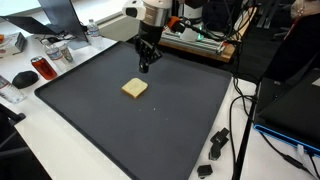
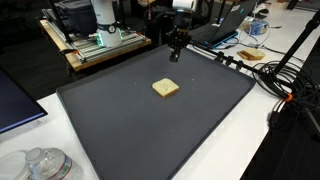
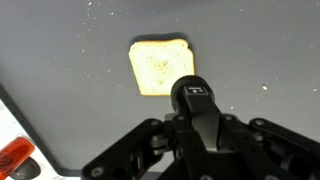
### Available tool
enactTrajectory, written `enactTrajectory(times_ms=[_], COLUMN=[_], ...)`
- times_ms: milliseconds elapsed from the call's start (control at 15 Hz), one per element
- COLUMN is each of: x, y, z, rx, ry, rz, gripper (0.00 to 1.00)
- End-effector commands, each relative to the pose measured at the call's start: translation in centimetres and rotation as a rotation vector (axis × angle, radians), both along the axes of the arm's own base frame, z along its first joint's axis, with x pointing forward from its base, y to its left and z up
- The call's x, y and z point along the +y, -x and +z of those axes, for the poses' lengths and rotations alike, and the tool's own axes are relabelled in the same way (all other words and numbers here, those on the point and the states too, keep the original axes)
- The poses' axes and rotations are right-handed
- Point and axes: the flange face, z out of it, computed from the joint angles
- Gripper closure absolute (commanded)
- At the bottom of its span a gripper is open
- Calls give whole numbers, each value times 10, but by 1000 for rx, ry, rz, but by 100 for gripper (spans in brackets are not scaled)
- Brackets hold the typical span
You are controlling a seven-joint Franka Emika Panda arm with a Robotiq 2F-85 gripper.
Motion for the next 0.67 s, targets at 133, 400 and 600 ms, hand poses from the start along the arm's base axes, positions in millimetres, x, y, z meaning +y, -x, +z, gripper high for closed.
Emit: enactTrajectory(times_ms=[133, 400, 600], x=[-2, -21, -40], y=[-24, -43, -59], z=[3, -3, -5], rx=[111, 206, 231], ry=[23, -27, -100], rz=[-61, -108, -110], gripper=[95, 95, 95])
